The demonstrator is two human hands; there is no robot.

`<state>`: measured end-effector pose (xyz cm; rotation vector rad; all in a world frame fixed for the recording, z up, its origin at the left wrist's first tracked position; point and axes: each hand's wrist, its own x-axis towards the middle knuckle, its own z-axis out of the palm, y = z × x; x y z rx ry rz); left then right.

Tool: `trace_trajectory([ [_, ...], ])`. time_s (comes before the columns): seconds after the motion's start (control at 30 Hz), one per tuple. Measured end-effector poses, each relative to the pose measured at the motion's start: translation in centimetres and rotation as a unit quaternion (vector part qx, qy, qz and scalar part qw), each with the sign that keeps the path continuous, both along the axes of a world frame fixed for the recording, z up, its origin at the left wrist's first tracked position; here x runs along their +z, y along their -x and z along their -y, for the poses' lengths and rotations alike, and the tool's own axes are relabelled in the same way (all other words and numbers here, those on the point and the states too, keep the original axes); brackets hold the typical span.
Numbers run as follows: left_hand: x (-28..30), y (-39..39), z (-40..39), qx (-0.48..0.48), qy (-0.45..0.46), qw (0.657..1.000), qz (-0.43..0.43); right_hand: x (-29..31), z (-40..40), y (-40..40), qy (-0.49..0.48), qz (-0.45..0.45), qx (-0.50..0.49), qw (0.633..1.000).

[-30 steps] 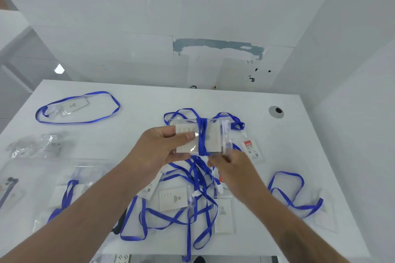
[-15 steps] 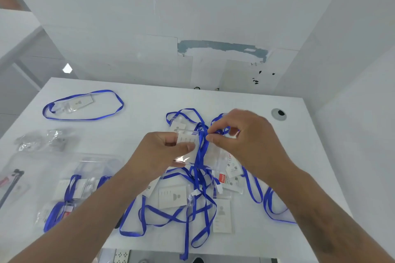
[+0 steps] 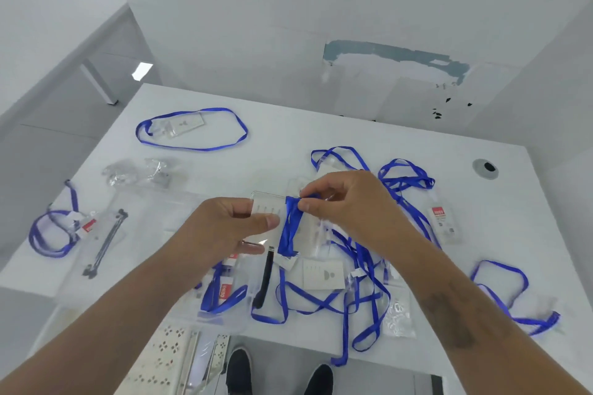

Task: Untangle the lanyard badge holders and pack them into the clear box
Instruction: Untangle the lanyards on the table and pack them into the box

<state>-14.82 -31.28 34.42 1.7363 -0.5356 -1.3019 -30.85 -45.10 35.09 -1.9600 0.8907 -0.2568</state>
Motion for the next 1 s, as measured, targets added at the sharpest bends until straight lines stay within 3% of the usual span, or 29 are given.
trace_trajectory([
  [0.4,-2.8,-10.2,-5.8,0.081,-0.089,0.993,0.001,-2.4,-6.5,-9.8,0.04,-0.121,0.037,0.991],
  [0.8,-9.6,-12.2,-6.1,0.003,-0.161,0.982,0.098,-7.9,-9.9,-14.4,0.225,-0.329,0.14,0.907],
  [1.0,-12.6,-12.0,-4.9,0.003,-0.175,0.979,0.108,-9.1,-10.3,-15.2,0.238,-0.375,0.148,0.884],
])
